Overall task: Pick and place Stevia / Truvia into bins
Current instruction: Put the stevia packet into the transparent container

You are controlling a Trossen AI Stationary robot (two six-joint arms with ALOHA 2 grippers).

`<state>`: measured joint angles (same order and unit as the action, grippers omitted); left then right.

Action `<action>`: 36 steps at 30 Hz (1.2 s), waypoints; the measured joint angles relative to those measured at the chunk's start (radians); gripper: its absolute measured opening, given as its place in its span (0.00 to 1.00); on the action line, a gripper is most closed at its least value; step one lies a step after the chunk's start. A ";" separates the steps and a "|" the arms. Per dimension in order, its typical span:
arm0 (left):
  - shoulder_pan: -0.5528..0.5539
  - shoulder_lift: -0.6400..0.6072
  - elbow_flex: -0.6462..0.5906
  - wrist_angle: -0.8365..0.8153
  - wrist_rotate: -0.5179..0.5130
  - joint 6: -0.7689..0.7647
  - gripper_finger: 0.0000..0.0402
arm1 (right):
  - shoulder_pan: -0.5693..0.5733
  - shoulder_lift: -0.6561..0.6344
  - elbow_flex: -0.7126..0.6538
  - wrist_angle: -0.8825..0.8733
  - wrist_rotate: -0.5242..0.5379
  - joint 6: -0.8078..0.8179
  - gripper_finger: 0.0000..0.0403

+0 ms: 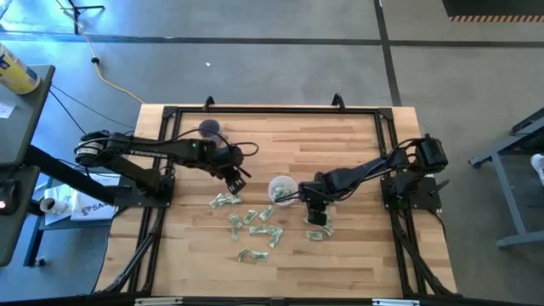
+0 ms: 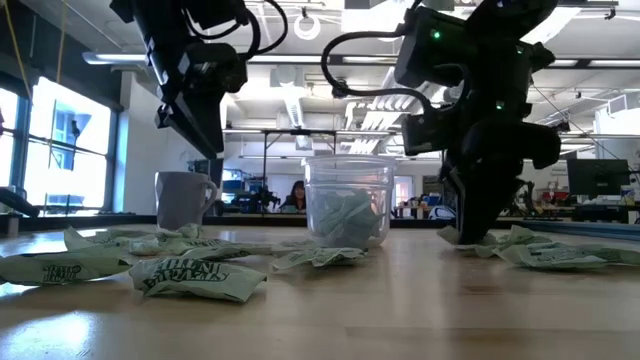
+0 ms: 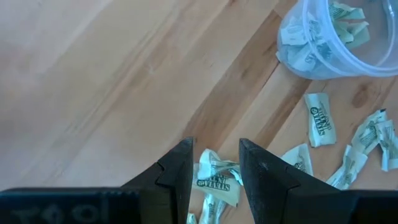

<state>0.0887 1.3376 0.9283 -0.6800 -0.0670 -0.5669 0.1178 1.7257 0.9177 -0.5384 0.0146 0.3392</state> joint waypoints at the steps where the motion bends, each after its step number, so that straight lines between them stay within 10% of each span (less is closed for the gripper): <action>1: 0.007 0.000 0.000 0.000 0.013 0.005 0.40 | -0.002 -0.001 0.018 -0.029 0.004 -0.003 0.04; 11: 0.016 -0.072 -0.001 0.000 0.040 0.014 0.40 | -0.075 -0.109 0.323 -0.240 0.124 -0.135 0.02; 21: -0.007 -0.220 -0.001 -0.168 -0.014 -0.025 0.40 | -0.150 -0.023 0.406 -0.113 -0.080 -0.245 0.02; 36: -0.181 -0.161 -0.001 -0.222 -0.135 -0.153 0.49 | -0.123 -0.058 0.405 -0.142 0.064 -0.298 0.55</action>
<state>-0.0919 1.1770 0.9276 -0.9018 -0.2020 -0.7201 -0.0050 1.6677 1.3231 -0.6799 0.0787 0.0415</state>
